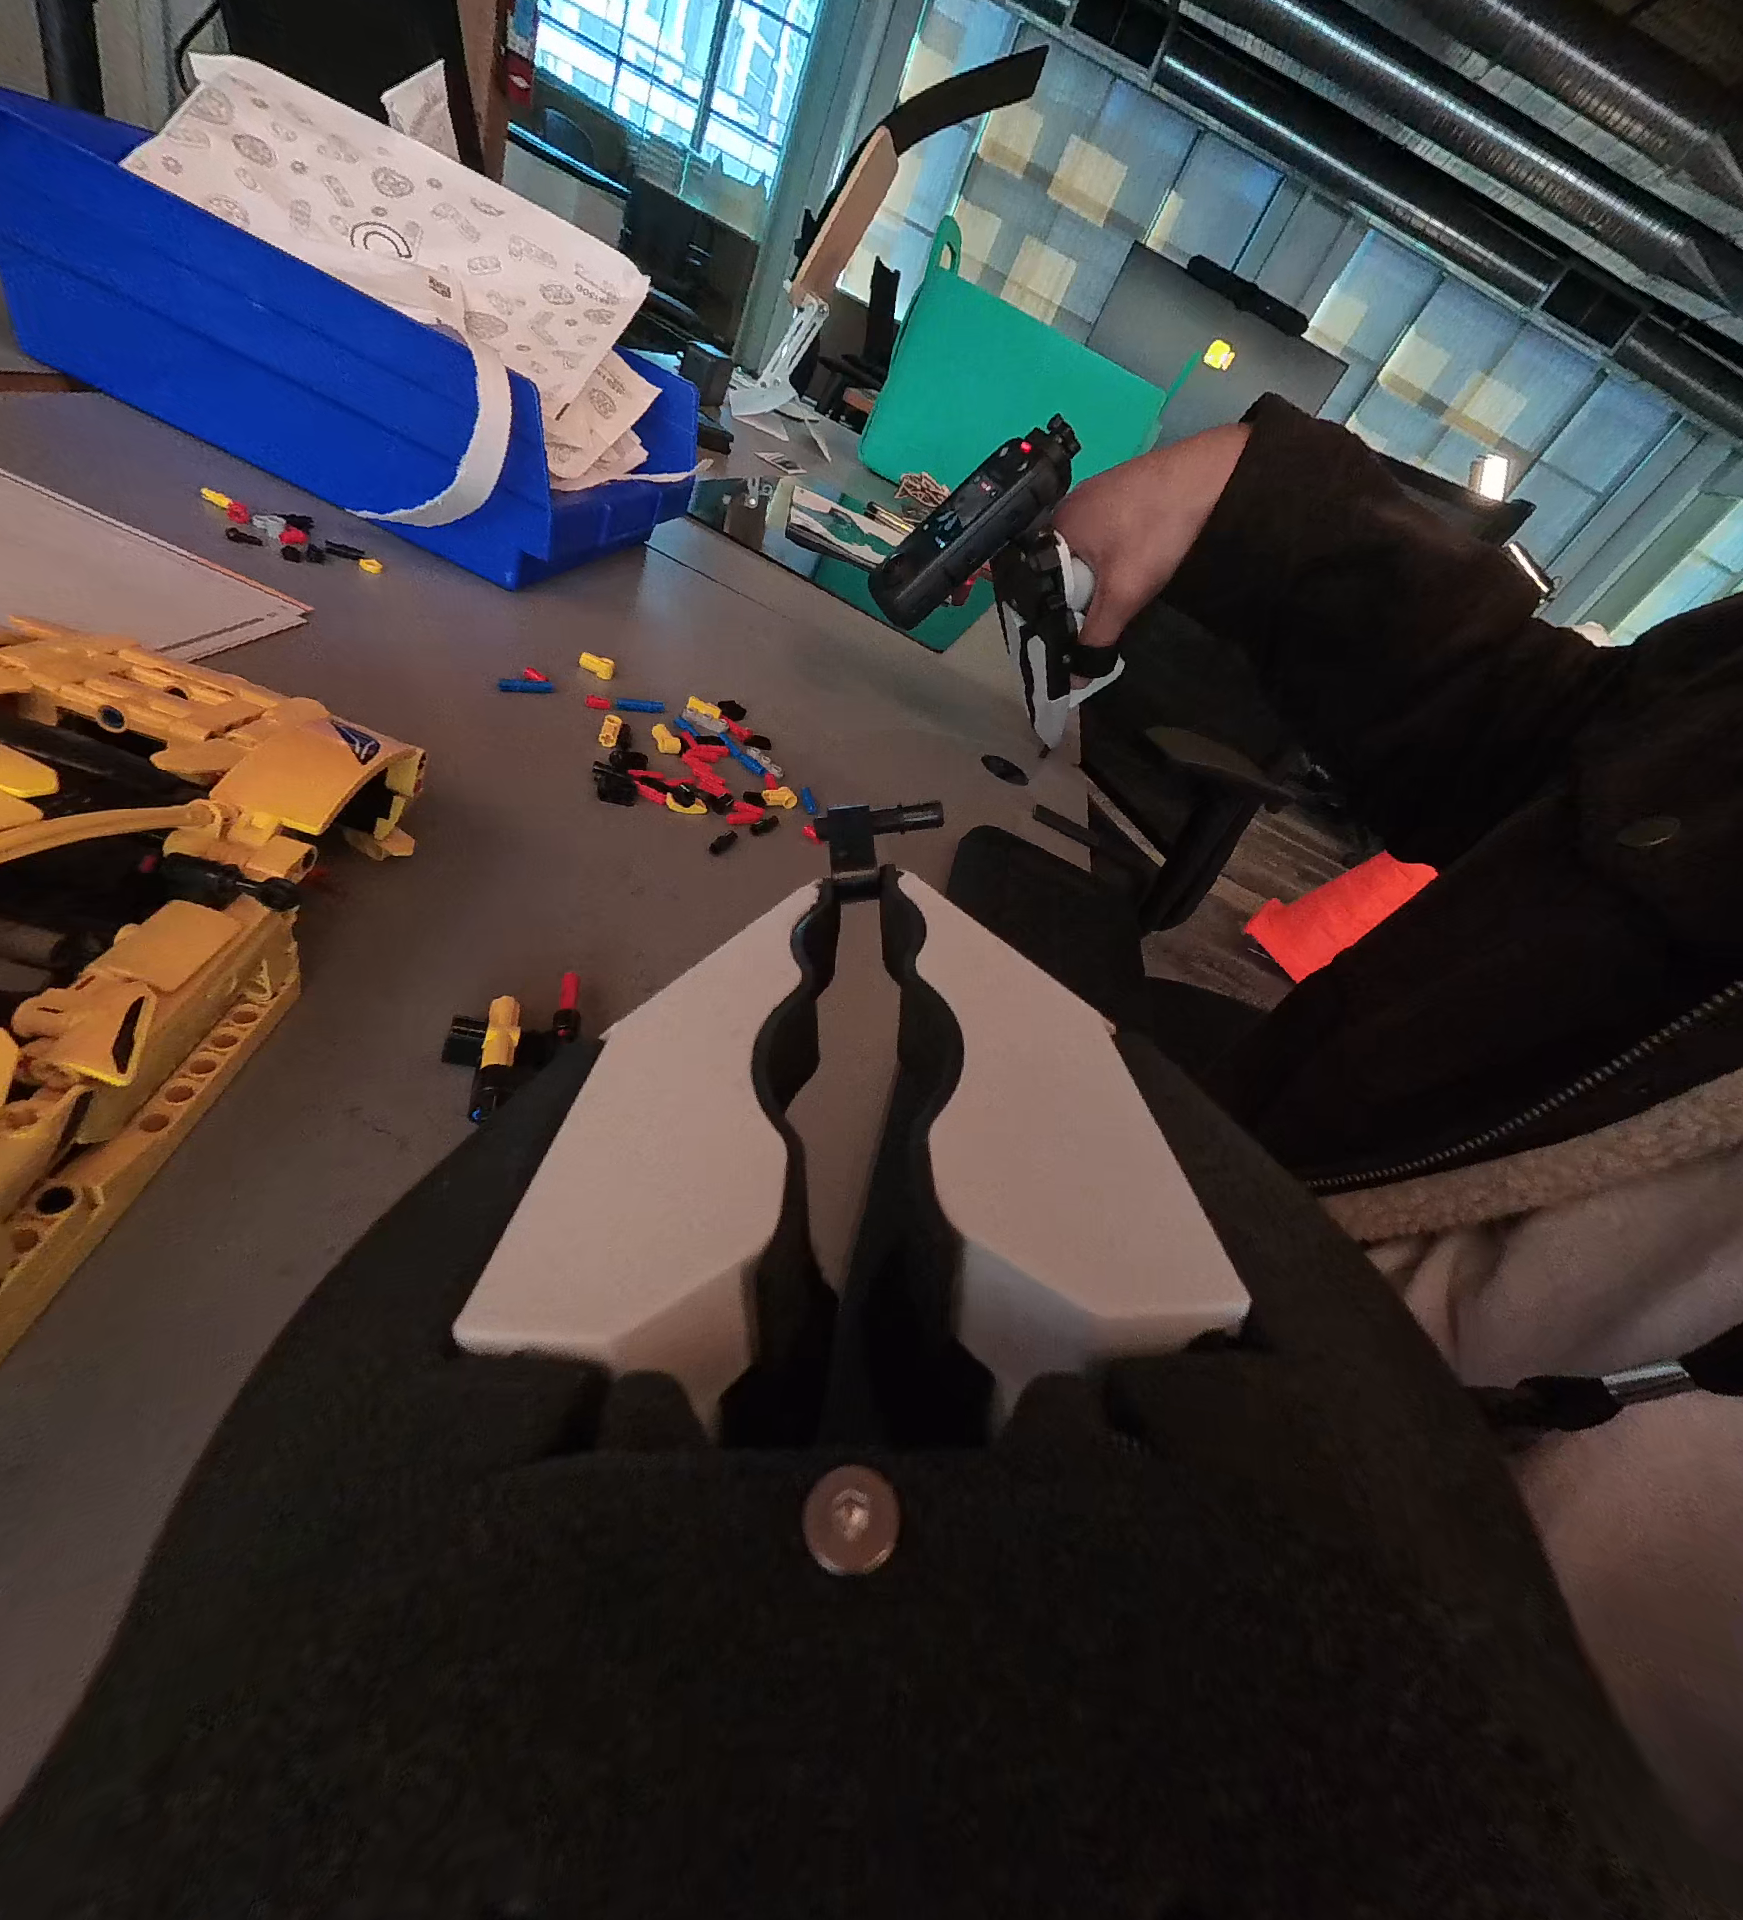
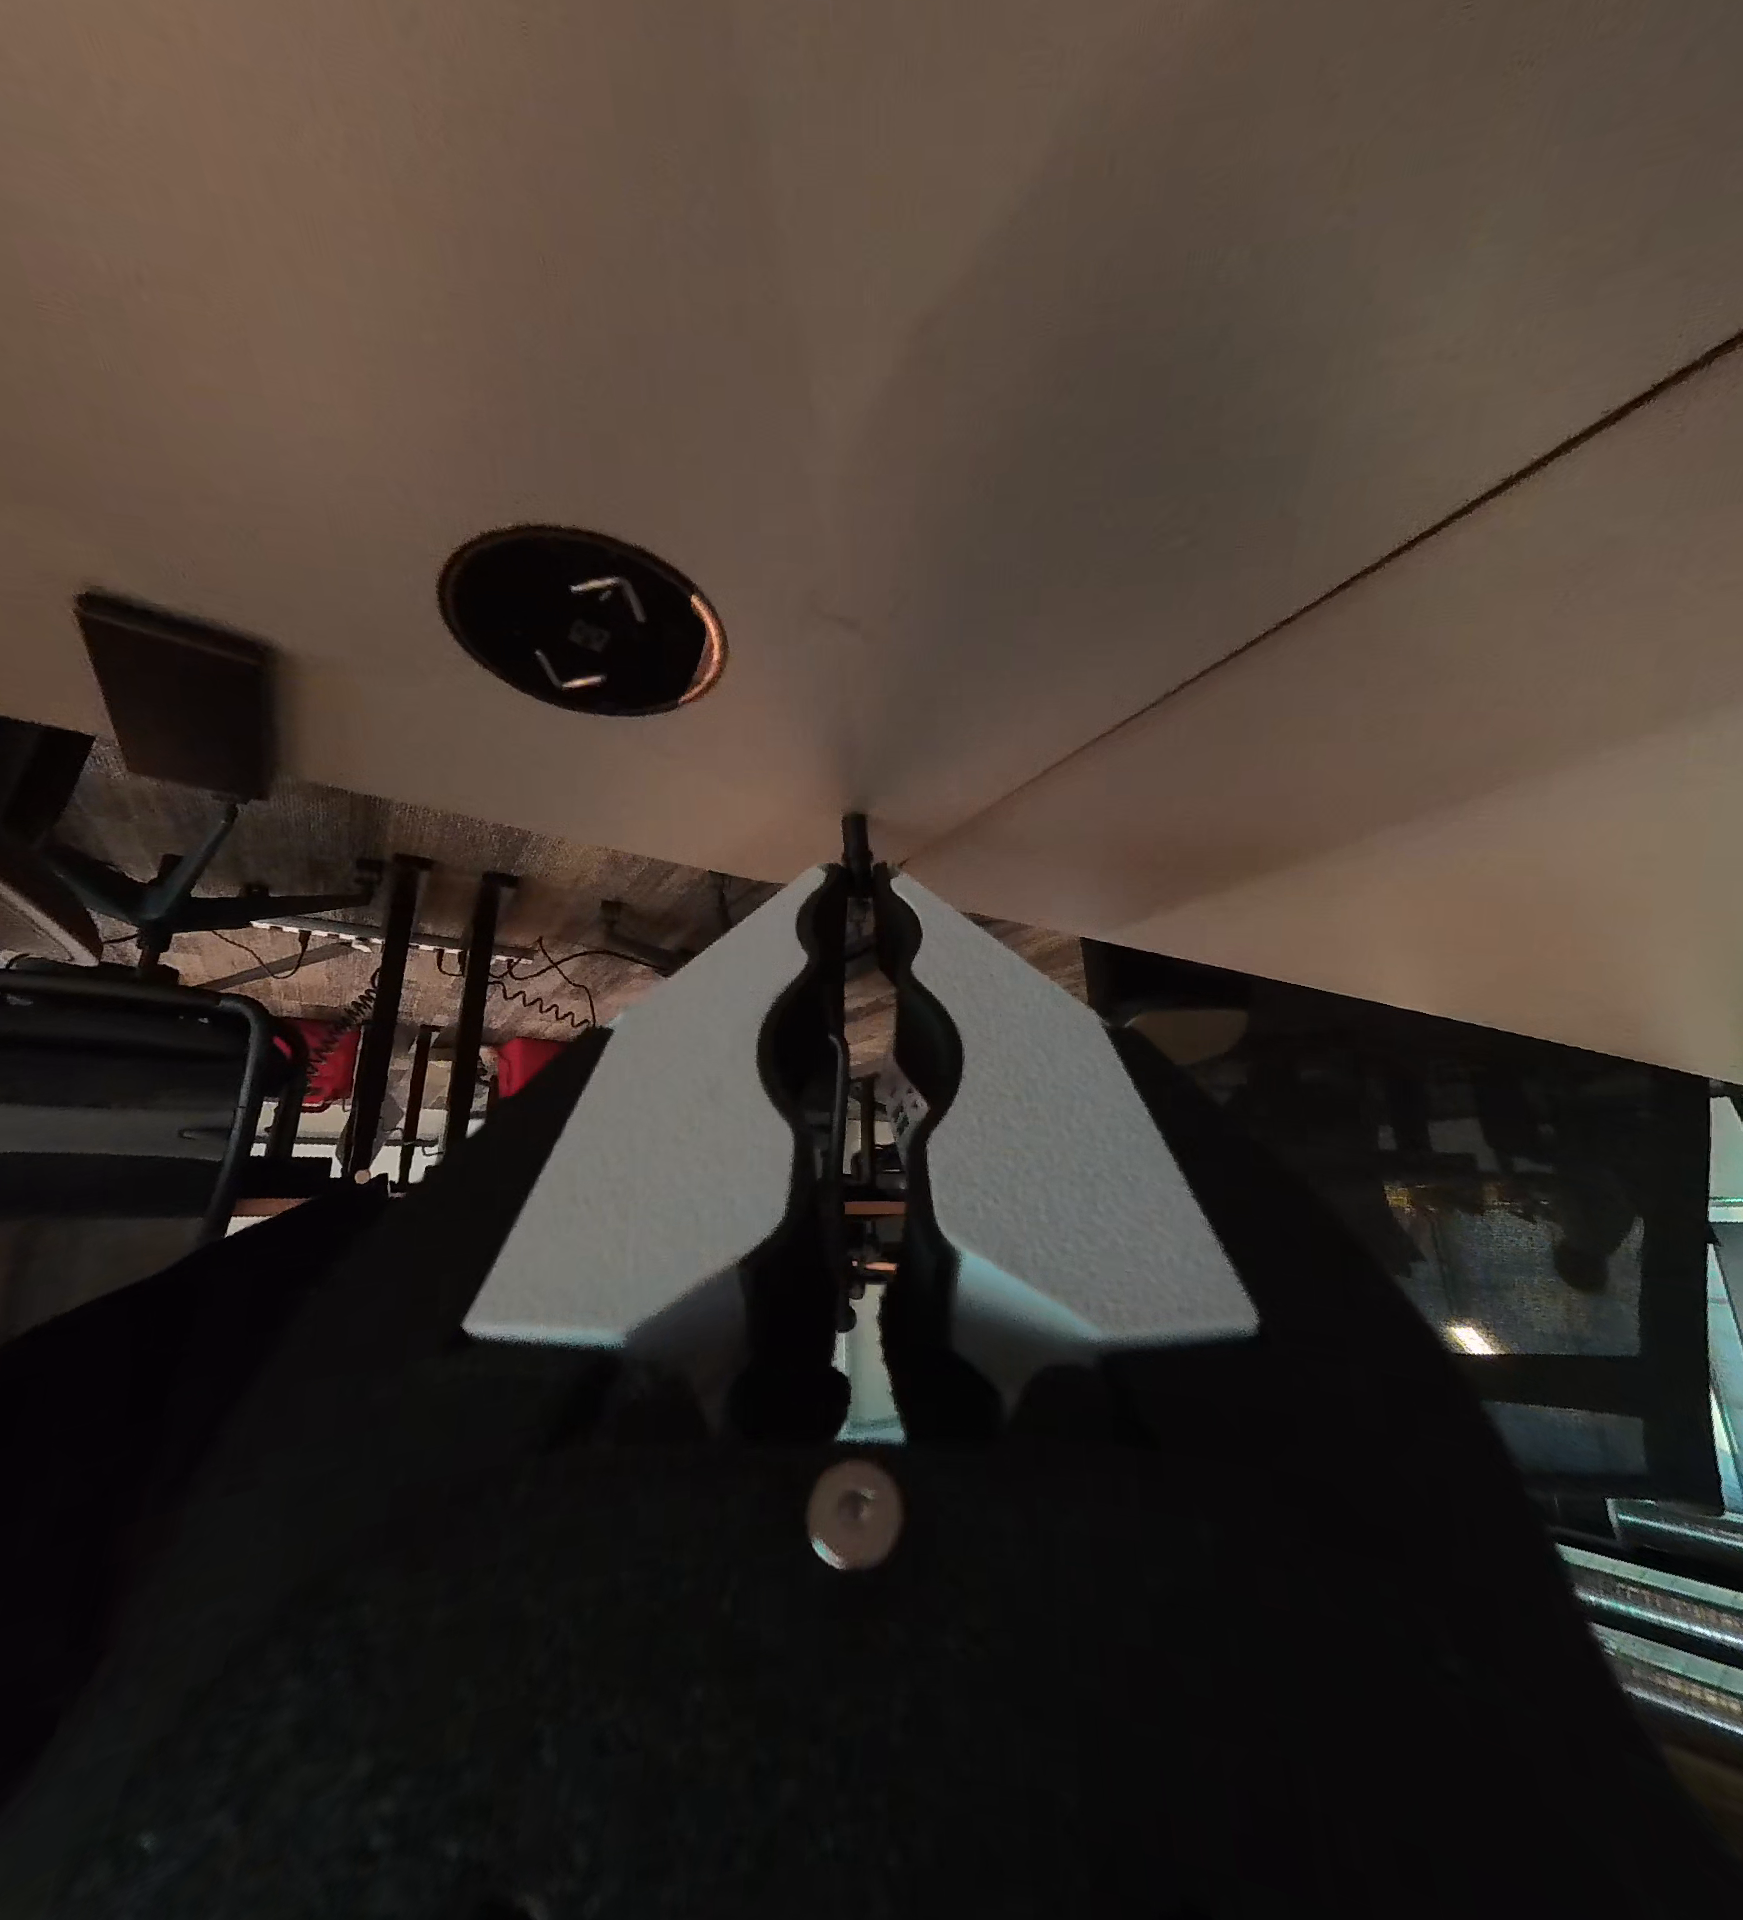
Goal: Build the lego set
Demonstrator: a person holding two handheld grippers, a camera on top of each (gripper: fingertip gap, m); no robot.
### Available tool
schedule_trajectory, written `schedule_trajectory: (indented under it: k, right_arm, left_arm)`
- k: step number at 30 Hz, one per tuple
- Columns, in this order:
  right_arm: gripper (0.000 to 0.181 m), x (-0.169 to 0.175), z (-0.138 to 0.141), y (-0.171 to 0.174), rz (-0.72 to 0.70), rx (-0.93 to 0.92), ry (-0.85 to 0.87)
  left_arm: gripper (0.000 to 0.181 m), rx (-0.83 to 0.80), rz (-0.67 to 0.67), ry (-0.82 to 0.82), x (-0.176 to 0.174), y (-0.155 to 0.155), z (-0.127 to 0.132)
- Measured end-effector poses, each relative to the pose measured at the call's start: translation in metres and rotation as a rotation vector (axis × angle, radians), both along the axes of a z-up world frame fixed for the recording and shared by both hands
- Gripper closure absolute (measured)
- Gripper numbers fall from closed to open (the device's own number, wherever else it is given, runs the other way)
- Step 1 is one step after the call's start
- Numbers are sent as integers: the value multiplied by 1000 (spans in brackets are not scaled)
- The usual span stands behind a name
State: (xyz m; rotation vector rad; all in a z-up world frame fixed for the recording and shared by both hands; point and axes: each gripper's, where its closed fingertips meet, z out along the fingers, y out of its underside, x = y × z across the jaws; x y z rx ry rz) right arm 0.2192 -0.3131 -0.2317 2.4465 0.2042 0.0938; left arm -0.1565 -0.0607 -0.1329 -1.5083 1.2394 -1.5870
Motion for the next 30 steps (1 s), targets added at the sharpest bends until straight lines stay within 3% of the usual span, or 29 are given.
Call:
schedule_trajectory:
  k: [30]
  right_arm:
    - [174, 0, -6, -2, 11, -2, 18]
  left_arm:
    - [174, -11, 0, -9, -1, 1, 1]
